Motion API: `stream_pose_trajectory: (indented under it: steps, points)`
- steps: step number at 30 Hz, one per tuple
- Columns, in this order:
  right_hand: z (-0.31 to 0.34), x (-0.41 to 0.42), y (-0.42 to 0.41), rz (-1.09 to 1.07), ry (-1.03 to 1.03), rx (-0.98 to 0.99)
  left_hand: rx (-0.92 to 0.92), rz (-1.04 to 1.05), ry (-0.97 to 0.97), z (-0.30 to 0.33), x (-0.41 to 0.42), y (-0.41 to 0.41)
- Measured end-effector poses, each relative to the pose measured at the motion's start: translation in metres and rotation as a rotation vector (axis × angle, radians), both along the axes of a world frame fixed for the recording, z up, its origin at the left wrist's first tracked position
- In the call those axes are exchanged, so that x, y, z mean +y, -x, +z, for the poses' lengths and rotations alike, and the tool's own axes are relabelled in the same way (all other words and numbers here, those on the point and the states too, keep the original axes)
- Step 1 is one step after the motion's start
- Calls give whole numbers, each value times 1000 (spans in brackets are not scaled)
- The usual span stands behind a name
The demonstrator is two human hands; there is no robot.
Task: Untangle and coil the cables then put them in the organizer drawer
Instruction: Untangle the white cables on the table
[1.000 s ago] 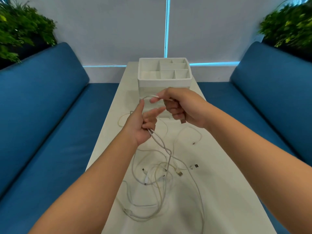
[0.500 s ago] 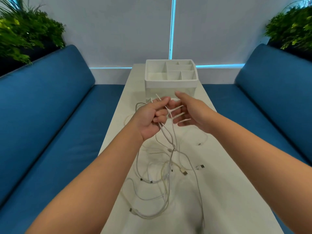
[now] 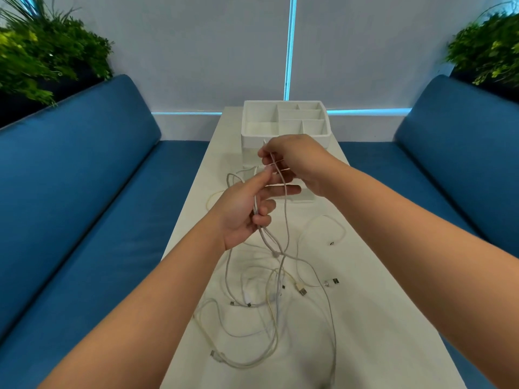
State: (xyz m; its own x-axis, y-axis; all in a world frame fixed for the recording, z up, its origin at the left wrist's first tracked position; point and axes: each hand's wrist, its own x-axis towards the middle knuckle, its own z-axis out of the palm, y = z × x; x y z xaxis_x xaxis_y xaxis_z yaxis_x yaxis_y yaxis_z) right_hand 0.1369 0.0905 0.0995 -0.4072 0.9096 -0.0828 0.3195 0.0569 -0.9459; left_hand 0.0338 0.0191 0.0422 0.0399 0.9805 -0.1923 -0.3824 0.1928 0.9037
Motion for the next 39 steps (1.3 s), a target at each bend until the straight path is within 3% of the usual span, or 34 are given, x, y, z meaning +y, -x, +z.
stream_pose_trajectory:
  steps: [9,16,19,22,29,34,39]
  points:
    - [13,-1,-3,-40,-161,112,79,37,-90,22,-1,9]
    - [32,3,0,-192,-217,178,558,108,-311,74,-15,4]
    - [45,3,-1,-195,-230,197,564,176,-369,84,-15,1]
    - [47,1,1,-157,-227,206,540,212,-286,71,-11,-6]
    - [25,-8,-4,27,-196,-83,691,24,-156,31,-14,-30]
    - [4,-8,-5,38,-327,-425,753,153,-166,-3,-6,-44]
    - [-14,-9,-9,125,-250,-569,780,255,-85,-36,1,-61]
